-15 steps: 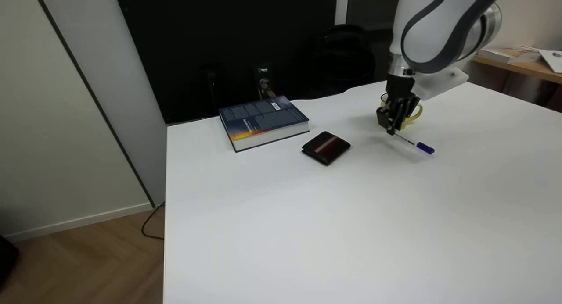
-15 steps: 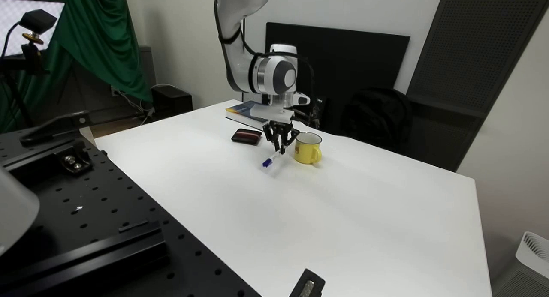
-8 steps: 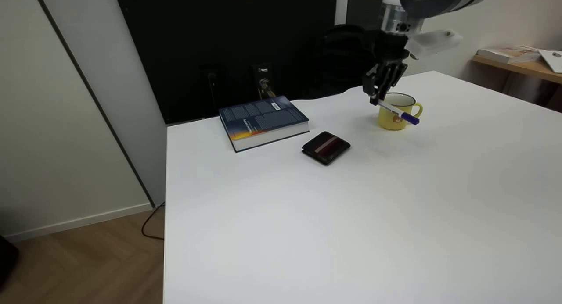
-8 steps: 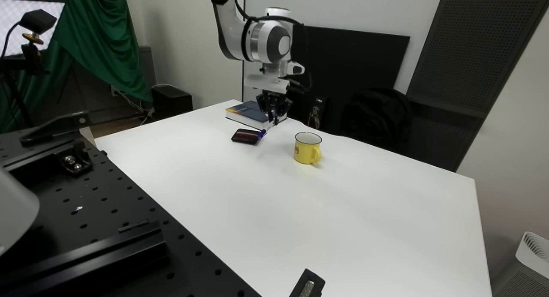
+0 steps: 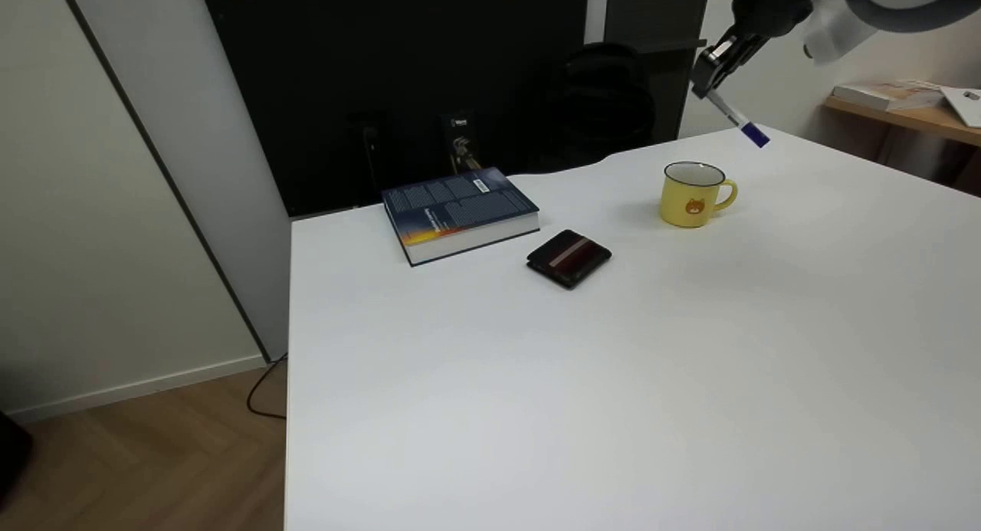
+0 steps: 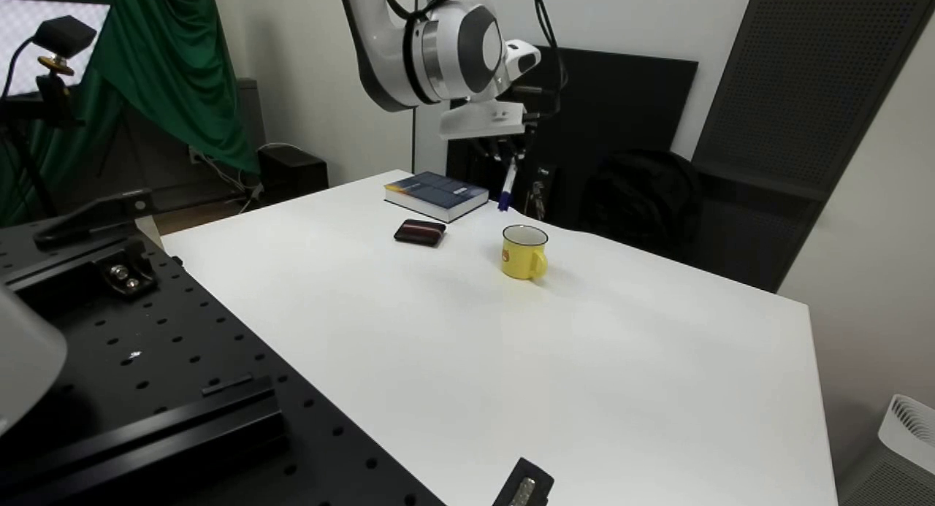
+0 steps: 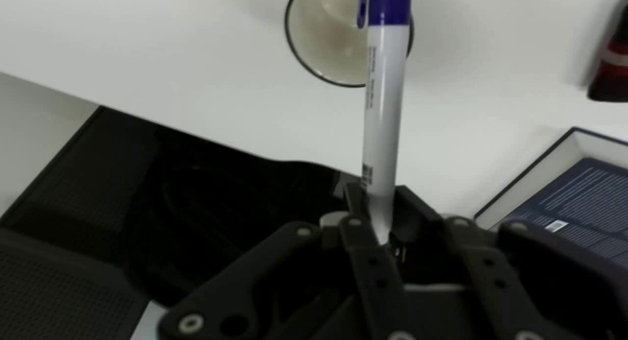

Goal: Put the pen in the cup

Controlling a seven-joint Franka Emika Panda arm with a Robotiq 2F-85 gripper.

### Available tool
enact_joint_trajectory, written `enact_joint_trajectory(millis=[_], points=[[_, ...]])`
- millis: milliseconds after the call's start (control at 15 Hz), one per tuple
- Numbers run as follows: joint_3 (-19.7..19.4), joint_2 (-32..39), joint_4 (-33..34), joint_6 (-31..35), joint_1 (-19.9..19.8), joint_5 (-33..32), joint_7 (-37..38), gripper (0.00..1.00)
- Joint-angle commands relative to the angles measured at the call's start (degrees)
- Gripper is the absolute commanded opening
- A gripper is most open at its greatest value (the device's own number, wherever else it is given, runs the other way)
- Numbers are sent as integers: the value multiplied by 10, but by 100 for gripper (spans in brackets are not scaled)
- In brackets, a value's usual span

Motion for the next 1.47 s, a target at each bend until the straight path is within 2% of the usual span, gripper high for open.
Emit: enact_joint_trajectory(millis=[0, 133, 333, 733, 1000, 1400], points=[[-81, -9, -8, 47, 88, 120, -41, 5], [-113, 9, 6, 47, 126, 194, -41, 5], [-110, 27, 49, 30, 130, 244, -27, 5], [-113, 107, 132, 28, 113, 277, -21, 5], [-107, 178, 190, 28, 86, 282, -11, 5], [-117, 291, 295, 28, 65, 313, 17, 5]])
